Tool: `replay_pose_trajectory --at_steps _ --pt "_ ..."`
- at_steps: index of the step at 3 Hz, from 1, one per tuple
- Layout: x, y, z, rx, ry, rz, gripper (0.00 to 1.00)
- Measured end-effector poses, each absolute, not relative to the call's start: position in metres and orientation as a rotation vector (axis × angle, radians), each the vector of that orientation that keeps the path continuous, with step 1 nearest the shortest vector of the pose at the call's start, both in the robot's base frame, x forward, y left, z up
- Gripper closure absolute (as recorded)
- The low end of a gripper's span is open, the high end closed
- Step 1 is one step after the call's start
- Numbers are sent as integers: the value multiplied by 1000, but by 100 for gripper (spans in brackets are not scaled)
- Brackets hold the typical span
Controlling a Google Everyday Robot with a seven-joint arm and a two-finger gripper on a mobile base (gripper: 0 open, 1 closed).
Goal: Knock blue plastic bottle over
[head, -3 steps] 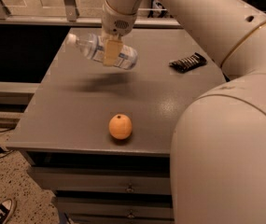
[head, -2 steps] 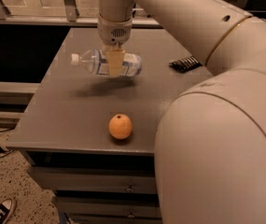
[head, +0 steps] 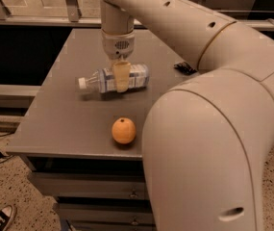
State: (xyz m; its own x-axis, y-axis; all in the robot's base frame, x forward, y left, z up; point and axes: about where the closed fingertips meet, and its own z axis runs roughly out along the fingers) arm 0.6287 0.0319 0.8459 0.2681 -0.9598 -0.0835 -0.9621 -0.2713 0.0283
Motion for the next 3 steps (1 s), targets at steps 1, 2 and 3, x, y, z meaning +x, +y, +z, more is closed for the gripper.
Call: replay_pose_trajectory --at_steps 1,2,3 --pt "628 29 838 -2408 1916 246 28" --pt "624 19 839 -2289 1951 385 0" --pt "622 11 843 -2228 1968 437 0"
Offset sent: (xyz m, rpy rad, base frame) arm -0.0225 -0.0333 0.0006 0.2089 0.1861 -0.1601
